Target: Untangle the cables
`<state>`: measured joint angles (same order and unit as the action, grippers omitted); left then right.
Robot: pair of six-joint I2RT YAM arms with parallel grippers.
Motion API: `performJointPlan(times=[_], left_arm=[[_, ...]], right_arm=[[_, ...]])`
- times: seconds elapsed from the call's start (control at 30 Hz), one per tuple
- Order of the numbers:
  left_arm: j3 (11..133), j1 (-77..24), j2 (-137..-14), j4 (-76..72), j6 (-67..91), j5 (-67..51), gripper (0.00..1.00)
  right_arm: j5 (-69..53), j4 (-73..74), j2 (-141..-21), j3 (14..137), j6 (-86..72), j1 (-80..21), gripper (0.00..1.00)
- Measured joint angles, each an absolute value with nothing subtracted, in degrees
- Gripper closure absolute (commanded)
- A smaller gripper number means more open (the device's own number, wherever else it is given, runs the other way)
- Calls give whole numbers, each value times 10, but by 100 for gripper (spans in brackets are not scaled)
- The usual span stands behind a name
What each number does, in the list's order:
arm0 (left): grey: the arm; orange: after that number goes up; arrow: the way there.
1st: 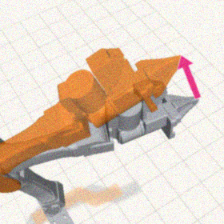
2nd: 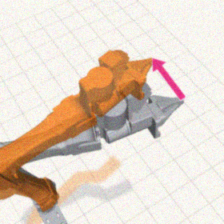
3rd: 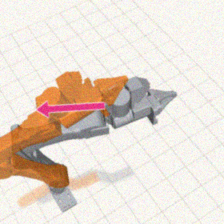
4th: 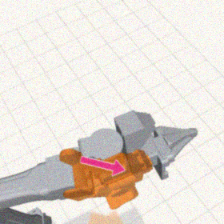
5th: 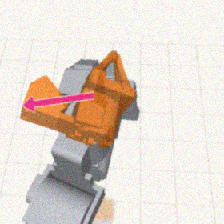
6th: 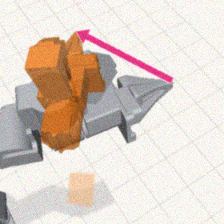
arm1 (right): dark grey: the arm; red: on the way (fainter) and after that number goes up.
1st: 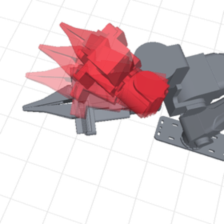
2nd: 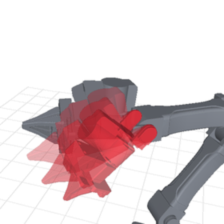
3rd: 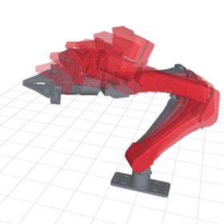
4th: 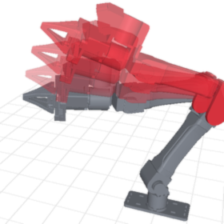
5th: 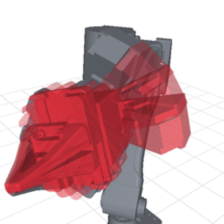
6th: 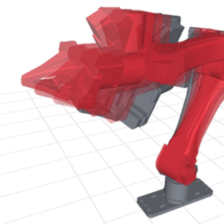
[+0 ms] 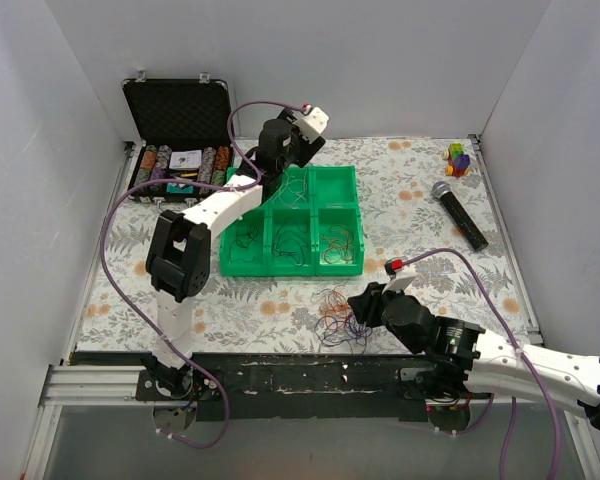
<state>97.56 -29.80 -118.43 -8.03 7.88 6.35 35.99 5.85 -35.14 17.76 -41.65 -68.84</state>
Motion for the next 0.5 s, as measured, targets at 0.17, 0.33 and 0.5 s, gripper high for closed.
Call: performJointPlan(times=[0.17,0.33,0.5], left_arm=[[962,-297,-1161,-84,89,61,33],[941,-295,-1158,-83,98,74,40],[941,-284,-1159,-82,112,106,49]], right_arm=[[359,58,-351,177,-416,-687,55],[358,58,-351,177,-416,-687,55],[358,58,-351,177,-416,-687,55]])
